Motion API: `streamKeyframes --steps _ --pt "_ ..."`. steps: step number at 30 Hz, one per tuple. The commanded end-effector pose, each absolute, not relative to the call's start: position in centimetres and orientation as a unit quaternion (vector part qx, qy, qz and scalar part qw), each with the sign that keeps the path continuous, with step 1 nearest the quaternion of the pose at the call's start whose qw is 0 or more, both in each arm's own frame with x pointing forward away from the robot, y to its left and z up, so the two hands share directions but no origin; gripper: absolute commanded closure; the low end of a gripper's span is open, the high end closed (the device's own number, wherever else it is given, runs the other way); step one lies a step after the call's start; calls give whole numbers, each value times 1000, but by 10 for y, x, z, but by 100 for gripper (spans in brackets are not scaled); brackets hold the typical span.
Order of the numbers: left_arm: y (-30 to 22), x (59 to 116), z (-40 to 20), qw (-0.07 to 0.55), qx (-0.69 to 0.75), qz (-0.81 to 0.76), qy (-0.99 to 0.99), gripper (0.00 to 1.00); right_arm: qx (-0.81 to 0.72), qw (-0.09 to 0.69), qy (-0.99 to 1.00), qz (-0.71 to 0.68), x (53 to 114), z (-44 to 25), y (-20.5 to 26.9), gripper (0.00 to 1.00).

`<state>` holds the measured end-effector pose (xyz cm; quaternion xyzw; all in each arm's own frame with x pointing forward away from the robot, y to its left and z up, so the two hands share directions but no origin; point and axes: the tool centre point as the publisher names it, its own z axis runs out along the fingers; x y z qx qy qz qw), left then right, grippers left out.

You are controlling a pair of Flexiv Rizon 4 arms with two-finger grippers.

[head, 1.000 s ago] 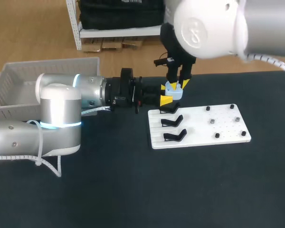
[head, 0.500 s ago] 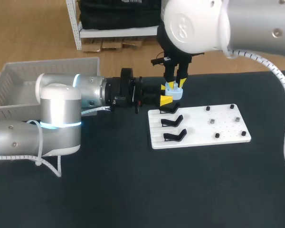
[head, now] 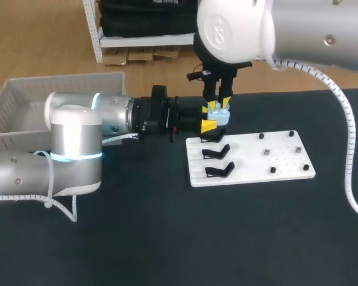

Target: Pick up each earbud case from the left stands, insert the matching earbuds, close the lid, and place the case in the box.

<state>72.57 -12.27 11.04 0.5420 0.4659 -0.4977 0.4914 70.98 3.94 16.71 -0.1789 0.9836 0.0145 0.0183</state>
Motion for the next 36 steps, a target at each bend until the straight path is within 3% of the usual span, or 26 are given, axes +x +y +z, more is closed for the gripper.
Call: streamKeyframes --steps 1,36 --pt "-123 727 109 492 542 -499 464 100 -179 14 984 13 713 167 41 100" --pt "-123 727 109 492 542 -499 464 100 -180 6 984 6 712 164 46 100"
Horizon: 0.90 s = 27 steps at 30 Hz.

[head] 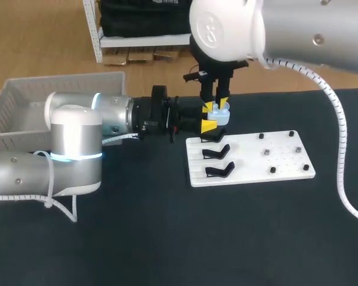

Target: Pick up each earbud case from the left stands, insert the matching earbuds, close the lid, and place the case in the box.

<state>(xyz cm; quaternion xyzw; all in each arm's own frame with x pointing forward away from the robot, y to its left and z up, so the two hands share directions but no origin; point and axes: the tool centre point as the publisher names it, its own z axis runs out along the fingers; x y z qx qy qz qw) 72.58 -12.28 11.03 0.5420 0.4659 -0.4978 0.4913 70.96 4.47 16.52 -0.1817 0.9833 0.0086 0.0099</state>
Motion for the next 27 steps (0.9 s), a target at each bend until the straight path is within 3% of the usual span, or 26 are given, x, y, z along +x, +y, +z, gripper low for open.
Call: streamKeyframes --steps 1,27 --pt "-123 727 109 492 542 -499 464 100 -180 6 984 6 712 164 46 100" --pt "-123 727 109 492 542 -499 464 100 -171 3 985 -2 710 164 35 100"
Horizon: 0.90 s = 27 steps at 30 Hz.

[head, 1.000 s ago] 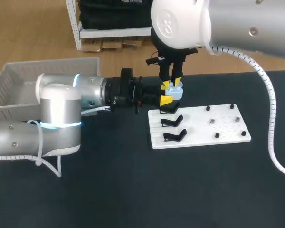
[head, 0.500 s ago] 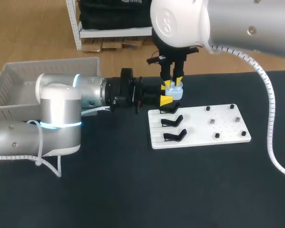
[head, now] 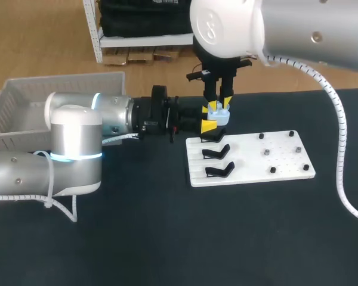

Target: Pick up each earbud case from the left stands, insert the matching earbuds, close the lid, and place the case in the box.

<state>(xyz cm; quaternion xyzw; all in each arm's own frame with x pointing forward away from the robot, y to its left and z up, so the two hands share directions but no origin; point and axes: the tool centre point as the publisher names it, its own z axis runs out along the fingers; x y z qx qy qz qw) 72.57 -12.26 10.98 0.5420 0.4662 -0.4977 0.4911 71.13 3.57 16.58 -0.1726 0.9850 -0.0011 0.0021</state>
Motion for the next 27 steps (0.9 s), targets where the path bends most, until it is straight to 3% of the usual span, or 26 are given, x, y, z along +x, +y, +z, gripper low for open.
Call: streamKeyframes --steps 1,27 --pt "-123 727 109 492 542 -499 464 100 -171 2 985 -2 710 164 35 100" --pt "-123 727 109 492 542 -499 464 100 -177 0 984 1 709 164 41 100"
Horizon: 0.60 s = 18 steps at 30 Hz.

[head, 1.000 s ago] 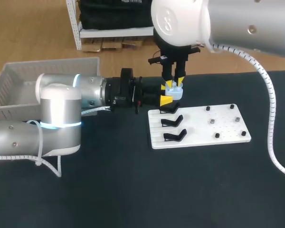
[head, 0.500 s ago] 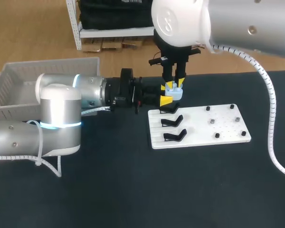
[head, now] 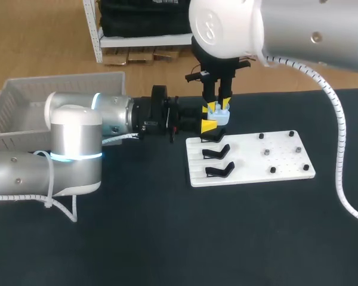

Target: Pick up each earbud case from the left stands, insert the matching earbuds, close the lid, and place the case in the box.

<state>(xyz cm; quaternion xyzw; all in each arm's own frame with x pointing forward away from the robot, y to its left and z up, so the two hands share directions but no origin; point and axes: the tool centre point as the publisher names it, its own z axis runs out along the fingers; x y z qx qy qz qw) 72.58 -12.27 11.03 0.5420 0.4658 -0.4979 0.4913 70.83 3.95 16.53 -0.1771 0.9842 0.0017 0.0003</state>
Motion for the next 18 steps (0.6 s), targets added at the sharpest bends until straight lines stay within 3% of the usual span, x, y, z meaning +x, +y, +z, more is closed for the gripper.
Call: streamKeyframes --steps 1,18 --pt "-123 727 109 492 542 -499 464 100 -178 0 984 1 709 164 41 100" --pt "-123 727 109 492 542 -499 464 100 -181 1 984 0 714 163 44 100"
